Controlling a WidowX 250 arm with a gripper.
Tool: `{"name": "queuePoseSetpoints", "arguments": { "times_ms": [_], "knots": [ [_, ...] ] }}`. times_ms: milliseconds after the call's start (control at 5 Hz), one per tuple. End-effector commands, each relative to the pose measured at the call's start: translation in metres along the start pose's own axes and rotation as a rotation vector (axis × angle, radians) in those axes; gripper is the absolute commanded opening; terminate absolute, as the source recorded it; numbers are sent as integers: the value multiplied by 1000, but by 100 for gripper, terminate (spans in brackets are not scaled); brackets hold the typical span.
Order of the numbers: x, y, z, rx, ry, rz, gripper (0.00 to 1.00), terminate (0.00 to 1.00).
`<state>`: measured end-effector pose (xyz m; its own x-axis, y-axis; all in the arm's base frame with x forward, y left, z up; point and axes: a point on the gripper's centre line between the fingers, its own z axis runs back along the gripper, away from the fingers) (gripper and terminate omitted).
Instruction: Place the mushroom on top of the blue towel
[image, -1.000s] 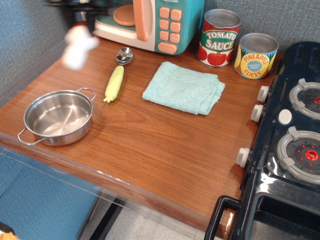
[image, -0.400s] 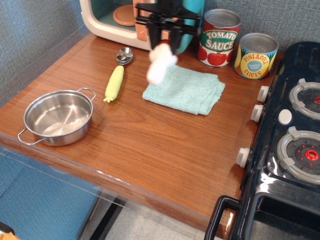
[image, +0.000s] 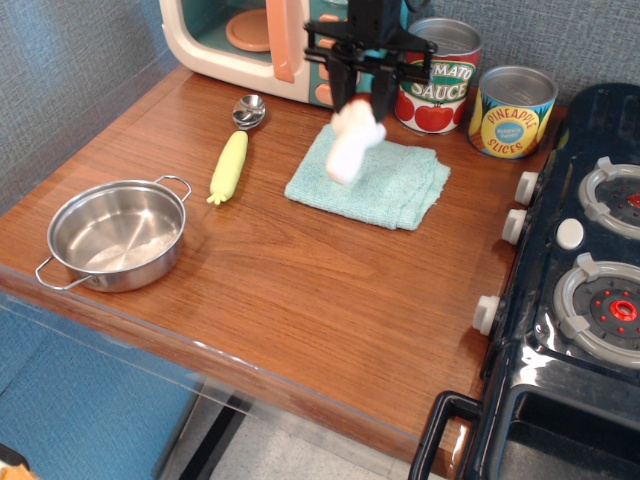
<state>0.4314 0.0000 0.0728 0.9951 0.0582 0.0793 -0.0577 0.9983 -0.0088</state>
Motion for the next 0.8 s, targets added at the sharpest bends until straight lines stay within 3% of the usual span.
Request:
{"name": "queuePoseSetpoints", "arguments": {
  "times_ms": [0,600],
  "knots": [
    [1,1,35,-3,-86,-5,100,0],
    [-3,9,34,37,-134,21,100,0]
  ]
}}
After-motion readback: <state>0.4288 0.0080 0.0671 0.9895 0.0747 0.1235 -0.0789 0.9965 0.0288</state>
